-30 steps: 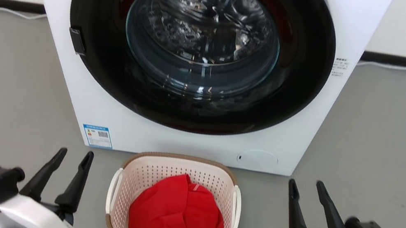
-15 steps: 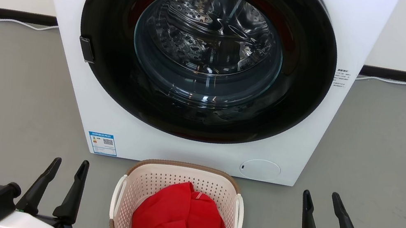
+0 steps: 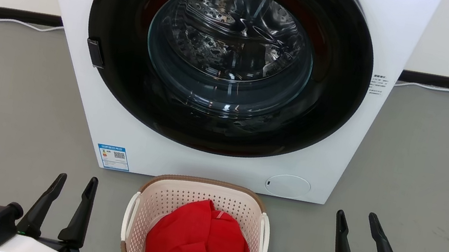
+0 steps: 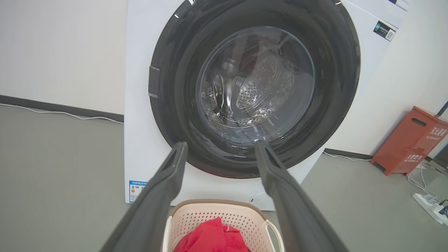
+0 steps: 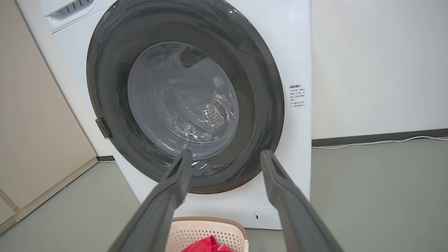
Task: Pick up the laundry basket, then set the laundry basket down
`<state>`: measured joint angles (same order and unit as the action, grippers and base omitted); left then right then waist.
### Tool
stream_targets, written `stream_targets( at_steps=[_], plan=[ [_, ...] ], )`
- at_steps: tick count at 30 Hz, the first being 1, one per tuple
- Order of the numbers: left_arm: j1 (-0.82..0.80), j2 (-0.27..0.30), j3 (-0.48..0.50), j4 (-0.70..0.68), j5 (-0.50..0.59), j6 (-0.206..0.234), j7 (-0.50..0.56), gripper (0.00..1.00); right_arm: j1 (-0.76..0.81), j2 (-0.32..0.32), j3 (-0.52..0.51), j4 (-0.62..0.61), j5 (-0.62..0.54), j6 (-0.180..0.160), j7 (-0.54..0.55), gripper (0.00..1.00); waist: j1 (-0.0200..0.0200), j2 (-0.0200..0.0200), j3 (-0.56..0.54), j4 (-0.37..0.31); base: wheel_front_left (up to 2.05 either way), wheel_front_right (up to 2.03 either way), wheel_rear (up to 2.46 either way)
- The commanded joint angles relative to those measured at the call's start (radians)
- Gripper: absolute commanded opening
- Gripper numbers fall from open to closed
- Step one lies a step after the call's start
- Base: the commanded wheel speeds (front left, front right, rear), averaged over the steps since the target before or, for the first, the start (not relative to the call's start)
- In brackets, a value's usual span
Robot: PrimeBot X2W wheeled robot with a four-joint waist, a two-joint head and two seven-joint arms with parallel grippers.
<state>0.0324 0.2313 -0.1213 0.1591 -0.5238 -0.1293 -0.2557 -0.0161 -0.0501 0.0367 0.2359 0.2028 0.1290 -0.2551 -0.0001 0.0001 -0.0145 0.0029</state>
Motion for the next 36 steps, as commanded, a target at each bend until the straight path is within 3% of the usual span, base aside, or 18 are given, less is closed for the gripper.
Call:
stream_targets(
  at_steps=[1,36],
  plan=[
    [-0.026,0.015,0.038,-0.027,0.016,-0.001,-0.006,1.00,-0.013,0.000,0.024,-0.023,-0.009,0.002,-0.007,1.00,0.0001,-0.0001,0.001,0.000,0.00,0.00,0.00],
    [-0.018,0.019,0.036,-0.023,0.033,-0.001,-0.006,1.00,-0.026,0.000,0.021,-0.015,-0.025,0.002,-0.007,1.00,0.0001,-0.0001,0.007,-0.013,0.00,0.00,0.00]
  ],
)
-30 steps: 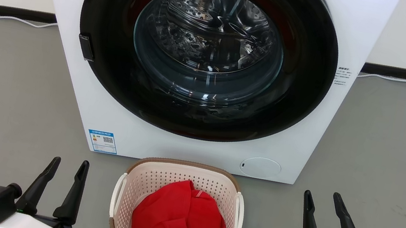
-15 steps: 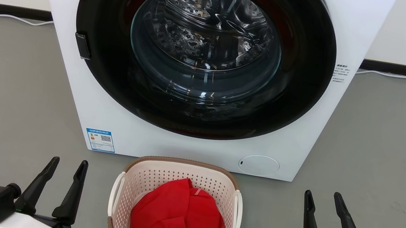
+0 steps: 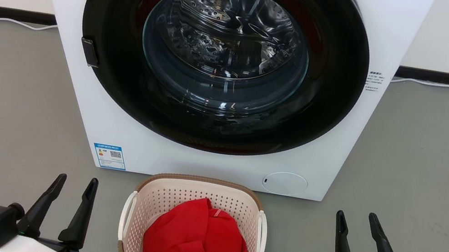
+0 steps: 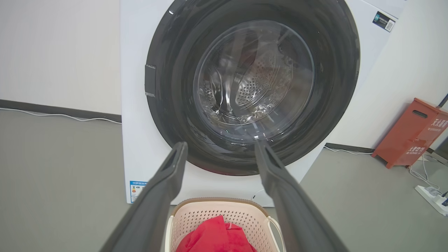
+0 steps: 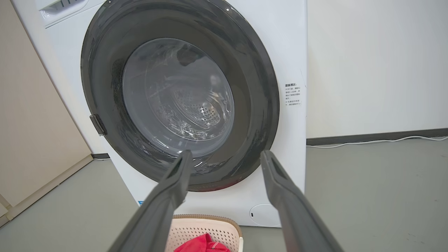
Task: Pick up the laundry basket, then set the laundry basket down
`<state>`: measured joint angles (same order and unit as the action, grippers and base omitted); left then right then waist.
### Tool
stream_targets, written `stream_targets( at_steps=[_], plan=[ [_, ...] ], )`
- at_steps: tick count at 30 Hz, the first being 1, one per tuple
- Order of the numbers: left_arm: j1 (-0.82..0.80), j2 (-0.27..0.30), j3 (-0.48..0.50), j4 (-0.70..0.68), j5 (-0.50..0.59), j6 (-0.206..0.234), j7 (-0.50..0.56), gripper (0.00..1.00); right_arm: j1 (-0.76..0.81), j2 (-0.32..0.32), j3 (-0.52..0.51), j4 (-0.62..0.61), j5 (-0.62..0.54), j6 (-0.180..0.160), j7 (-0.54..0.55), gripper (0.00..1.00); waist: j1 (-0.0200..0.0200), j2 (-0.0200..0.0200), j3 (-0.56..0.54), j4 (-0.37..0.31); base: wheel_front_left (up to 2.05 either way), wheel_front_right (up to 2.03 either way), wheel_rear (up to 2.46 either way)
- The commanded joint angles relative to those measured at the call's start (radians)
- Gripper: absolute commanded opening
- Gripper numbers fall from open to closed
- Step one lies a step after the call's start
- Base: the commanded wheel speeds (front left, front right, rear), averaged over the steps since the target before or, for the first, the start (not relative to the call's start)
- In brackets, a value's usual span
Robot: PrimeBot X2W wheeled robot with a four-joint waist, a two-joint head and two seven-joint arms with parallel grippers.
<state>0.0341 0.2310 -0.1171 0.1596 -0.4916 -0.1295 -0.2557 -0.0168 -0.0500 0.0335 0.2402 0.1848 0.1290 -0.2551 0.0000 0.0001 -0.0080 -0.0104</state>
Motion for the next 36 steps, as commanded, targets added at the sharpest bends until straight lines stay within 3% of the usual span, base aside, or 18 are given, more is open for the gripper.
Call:
stream_targets(
  at_steps=[1,7,8,17,21,36],
  plan=[
    [-0.020,0.020,0.032,-0.022,0.001,-0.001,-0.006,1.00,-0.025,0.000,0.025,-0.020,-0.007,0.002,-0.007,1.00,0.0000,-0.0001,0.000,0.001,0.00,0.00,0.00],
    [-0.019,0.021,0.025,-0.020,-0.005,-0.001,-0.006,1.00,-0.025,0.000,0.022,-0.021,-0.007,0.002,-0.007,1.00,0.0000,-0.0001,-0.001,0.002,0.00,0.00,0.00],
    [0.000,0.002,-0.008,0.002,-0.002,0.000,0.000,0.00,0.000,0.000,0.000,0.000,0.000,0.000,0.000,0.00,0.0000,-0.0001,-0.001,0.002,0.00,0.00,0.00],
    [0.001,-0.025,-0.004,0.039,-0.068,0.000,0.020,0.00,0.010,-0.002,-0.003,0.027,0.087,0.000,0.018,0.00,0.0022,-0.0001,-0.003,0.002,0.00,0.00,0.00],
    [-0.004,-0.029,0.003,0.041,-0.105,0.000,0.031,0.00,0.006,-0.003,-0.005,0.027,0.134,0.000,0.029,0.00,0.0002,-0.0001,-0.001,0.002,0.00,0.00,0.00],
    [-0.024,-0.047,0.030,0.048,-0.240,0.000,0.074,0.00,-0.008,-0.008,-0.018,0.025,0.310,0.000,0.068,0.00,0.0000,-0.0001,0.001,0.003,0.00,0.00,0.00]
  ],
)
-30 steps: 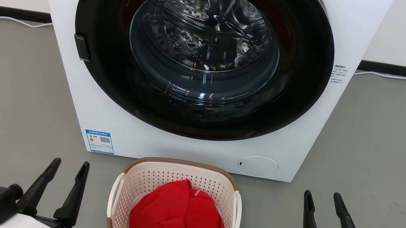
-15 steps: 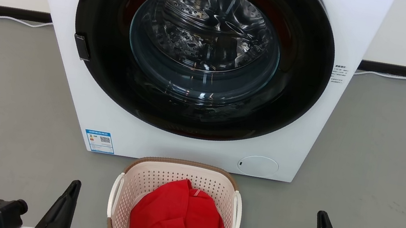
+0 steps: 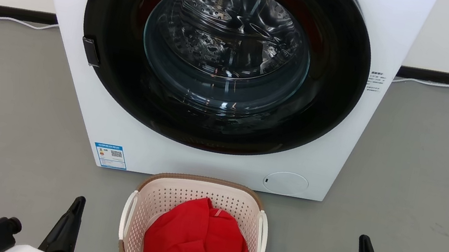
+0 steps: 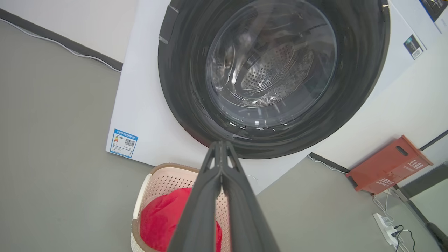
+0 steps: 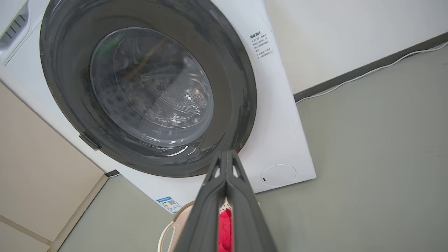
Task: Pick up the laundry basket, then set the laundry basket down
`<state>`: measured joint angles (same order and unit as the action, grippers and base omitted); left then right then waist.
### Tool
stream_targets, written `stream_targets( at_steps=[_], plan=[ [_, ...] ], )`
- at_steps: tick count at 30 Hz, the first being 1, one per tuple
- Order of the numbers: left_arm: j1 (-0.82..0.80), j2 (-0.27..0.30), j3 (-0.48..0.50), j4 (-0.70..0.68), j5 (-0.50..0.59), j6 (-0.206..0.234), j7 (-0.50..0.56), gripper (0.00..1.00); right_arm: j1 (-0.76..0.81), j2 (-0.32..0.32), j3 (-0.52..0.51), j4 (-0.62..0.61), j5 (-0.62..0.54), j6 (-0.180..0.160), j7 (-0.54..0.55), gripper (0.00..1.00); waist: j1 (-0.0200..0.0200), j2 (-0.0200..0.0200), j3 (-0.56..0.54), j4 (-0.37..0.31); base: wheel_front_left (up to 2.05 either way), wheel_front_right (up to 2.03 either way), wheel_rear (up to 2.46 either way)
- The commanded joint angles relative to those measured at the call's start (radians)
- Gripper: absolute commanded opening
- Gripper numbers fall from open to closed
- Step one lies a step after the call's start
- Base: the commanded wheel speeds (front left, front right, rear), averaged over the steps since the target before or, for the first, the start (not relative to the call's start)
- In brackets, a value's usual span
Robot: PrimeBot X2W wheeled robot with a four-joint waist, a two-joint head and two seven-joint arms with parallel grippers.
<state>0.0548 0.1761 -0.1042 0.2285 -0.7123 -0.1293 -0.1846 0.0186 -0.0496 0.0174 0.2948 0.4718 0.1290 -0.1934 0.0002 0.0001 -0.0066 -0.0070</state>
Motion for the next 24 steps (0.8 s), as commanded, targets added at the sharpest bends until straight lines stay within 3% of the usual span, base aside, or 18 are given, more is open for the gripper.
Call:
stream_targets(
  at_steps=[1,24],
  plan=[
    [-0.046,0.006,0.019,-0.020,-0.029,0.000,0.005,0.00,-0.044,-0.008,-0.002,-0.030,0.034,0.000,0.009,0.00,-0.0002,-0.0001,0.000,0.000,0.00,0.00,0.00],
    [-0.074,-0.023,0.064,-0.011,-0.244,-0.001,0.074,0.00,-0.064,-0.012,-0.026,-0.035,0.312,0.001,0.075,0.00,-0.0002,-0.0001,0.003,0.002,0.00,0.00,0.00]
  ],
)
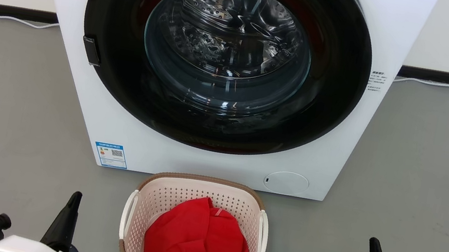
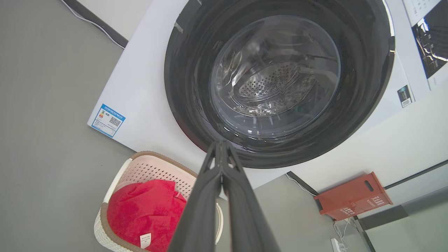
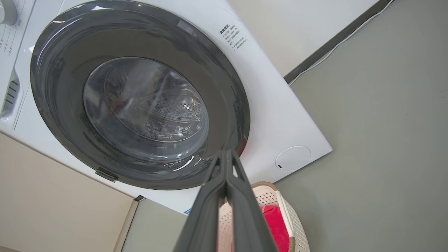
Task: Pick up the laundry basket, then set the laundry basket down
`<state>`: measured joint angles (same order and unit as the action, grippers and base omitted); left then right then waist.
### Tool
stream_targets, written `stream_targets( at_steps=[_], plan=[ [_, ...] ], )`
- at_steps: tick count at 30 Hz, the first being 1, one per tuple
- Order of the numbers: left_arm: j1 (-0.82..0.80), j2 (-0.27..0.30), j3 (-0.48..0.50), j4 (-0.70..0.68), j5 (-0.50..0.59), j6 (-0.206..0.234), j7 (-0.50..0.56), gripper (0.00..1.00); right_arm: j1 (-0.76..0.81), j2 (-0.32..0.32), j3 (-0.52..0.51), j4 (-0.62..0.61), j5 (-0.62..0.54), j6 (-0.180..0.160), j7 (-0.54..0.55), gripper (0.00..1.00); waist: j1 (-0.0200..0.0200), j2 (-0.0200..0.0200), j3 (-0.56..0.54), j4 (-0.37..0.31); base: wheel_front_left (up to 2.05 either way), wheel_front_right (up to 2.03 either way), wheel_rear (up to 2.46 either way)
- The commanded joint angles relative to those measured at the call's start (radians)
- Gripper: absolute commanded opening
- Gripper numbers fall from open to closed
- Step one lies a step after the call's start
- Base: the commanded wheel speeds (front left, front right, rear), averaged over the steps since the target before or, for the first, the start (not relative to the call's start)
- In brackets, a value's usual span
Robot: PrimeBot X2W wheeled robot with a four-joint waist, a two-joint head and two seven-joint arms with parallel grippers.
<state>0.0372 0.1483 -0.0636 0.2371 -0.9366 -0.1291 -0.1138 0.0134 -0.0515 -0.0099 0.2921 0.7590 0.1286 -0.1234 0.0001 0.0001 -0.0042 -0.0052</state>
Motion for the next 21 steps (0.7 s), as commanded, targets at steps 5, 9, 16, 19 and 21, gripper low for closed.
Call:
stream_targets(
  at_steps=[5,9,16,19,21],
  plan=[
    [-0.062,-0.002,0.034,-0.018,-0.065,-0.001,0.018,0.00,-0.062,-0.011,-0.004,-0.034,0.082,0.001,0.020,0.00,-0.0001,-0.0001,0.001,0.000,0.00,0.00,0.00],
    [-0.067,-0.007,0.041,-0.017,-0.101,-0.001,0.030,0.00,-0.066,-0.011,-0.008,-0.035,0.128,0.001,0.031,0.00,-0.0001,-0.0001,0.001,0.001,0.00,0.00,0.00],
    [-0.075,-0.016,0.055,-0.014,-0.163,-0.001,0.050,0.00,-0.072,-0.012,-0.016,-0.036,0.208,0.001,0.051,0.00,-0.0001,-0.0001,0.002,0.001,0.00,0.00,0.00],
    [-0.079,-0.020,0.061,-0.013,-0.190,-0.001,0.059,0.00,-0.074,-0.012,-0.020,-0.037,0.242,0.001,0.060,0.00,-0.0001,-0.0001,0.002,0.001,0.00,0.00,0.00],
    [-0.081,-0.023,0.065,-0.012,-0.208,-0.001,0.065,0.00,-0.076,-0.012,-0.022,-0.037,0.265,0.001,0.066,0.00,-0.0001,-0.0001,0.002,0.002,0.00,0.00,0.00]
  ],
)
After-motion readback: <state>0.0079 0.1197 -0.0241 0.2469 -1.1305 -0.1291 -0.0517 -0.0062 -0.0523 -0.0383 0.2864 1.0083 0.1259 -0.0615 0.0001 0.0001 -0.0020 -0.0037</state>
